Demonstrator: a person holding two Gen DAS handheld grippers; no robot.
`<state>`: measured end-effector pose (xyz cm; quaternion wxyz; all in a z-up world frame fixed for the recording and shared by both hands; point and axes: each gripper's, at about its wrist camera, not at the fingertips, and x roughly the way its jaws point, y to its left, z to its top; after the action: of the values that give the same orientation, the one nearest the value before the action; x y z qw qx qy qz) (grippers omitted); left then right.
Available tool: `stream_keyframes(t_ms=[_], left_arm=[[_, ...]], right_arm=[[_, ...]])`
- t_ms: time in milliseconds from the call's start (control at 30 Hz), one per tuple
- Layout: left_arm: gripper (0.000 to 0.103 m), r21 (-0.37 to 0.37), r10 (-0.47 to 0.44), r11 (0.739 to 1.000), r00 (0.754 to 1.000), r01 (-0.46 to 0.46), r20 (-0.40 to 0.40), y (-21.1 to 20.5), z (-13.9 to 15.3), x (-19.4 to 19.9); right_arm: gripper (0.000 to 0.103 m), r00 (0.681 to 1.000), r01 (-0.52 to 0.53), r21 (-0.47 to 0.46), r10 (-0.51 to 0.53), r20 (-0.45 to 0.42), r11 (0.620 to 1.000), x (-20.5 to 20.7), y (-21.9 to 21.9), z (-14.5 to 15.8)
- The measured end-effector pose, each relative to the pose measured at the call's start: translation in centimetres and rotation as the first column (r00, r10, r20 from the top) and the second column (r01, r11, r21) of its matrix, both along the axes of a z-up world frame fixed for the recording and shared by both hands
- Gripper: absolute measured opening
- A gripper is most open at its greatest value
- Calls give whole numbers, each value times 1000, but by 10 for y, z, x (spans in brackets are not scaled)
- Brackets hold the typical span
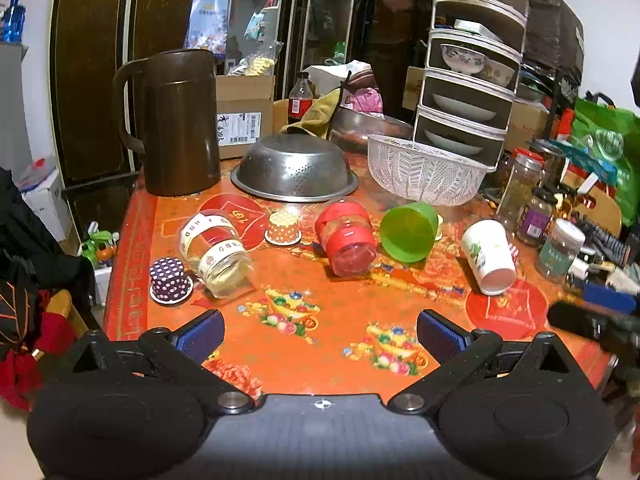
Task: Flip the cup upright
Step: 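Move the left tool to the red-banded clear cup and close on it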
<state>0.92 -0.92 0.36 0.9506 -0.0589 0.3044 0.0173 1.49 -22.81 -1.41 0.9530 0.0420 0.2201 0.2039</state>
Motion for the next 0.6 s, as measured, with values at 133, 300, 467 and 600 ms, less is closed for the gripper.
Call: stream_keyframes(t_ms=[133,300,467,600], left_arm=[[103,-18,14,1000,999,-15,-53,0,11,38],[103,-76,-24,997,976,8,-219,-11,5,115],[102,-77,18,996,949,-44,-314,-23,-15,176],[96,-69,49,994,924,-81,-380,-30,-31,207]], right_arm=[[102,1000,2,17,-2,1,1000,1,-9,-2],[102,1000,8,40,-8,-3,999,0,-25,-6],[102,1000,26,65,-26,-13,998,-3,-44,-11],[102,999,43,73,-42,-14,996,-6,-60,-12]])
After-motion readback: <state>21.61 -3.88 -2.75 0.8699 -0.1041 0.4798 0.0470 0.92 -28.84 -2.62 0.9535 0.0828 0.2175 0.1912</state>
